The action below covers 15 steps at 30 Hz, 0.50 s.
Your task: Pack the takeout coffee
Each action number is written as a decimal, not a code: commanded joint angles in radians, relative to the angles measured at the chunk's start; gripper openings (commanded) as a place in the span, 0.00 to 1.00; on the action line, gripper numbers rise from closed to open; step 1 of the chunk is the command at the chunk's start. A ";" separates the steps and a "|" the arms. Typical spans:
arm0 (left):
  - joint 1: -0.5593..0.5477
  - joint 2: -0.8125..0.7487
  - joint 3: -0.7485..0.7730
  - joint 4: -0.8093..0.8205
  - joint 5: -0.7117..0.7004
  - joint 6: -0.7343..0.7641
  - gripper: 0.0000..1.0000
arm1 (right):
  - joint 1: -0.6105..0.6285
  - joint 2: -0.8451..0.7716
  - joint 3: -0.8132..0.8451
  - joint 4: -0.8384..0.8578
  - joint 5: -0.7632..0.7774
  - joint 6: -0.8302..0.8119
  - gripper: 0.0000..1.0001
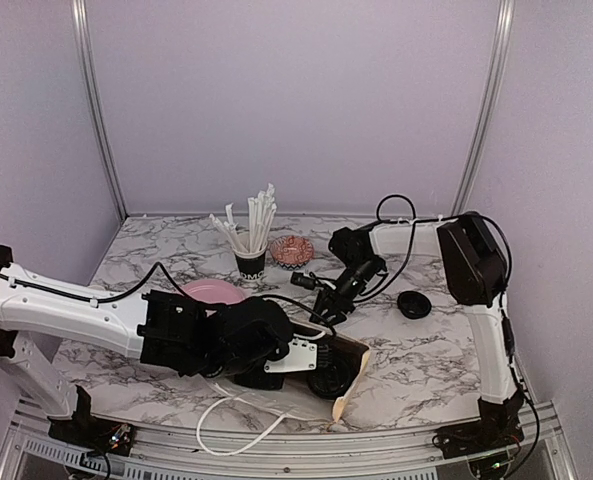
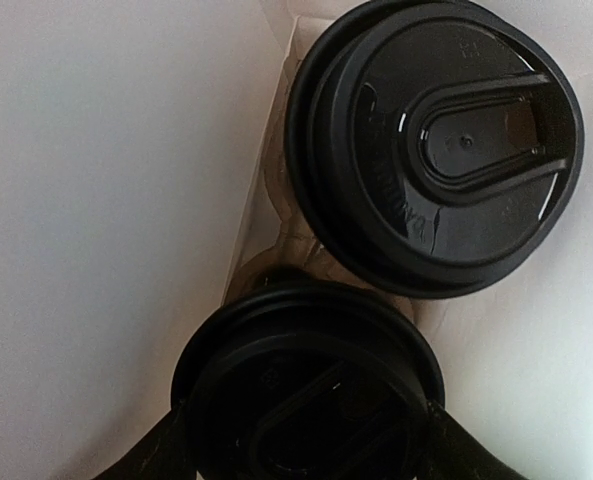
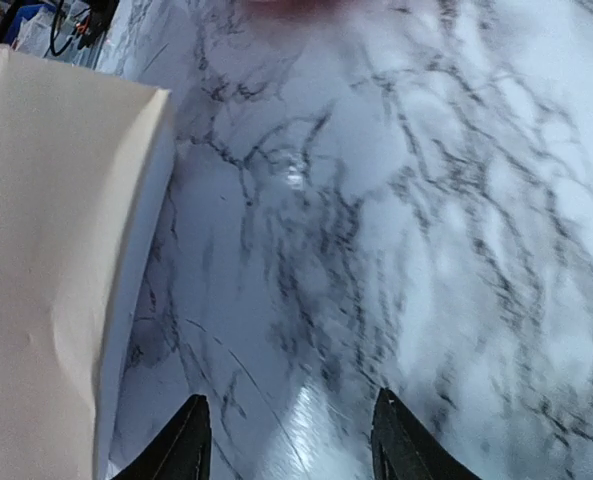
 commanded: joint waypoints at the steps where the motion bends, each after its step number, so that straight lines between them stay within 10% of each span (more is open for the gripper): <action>1: 0.009 0.045 0.107 -0.147 0.107 -0.069 0.49 | -0.122 -0.107 0.055 -0.020 0.122 0.028 0.53; 15: 0.057 0.185 0.370 -0.435 0.330 -0.250 0.50 | -0.270 -0.327 -0.088 0.005 0.145 0.035 0.53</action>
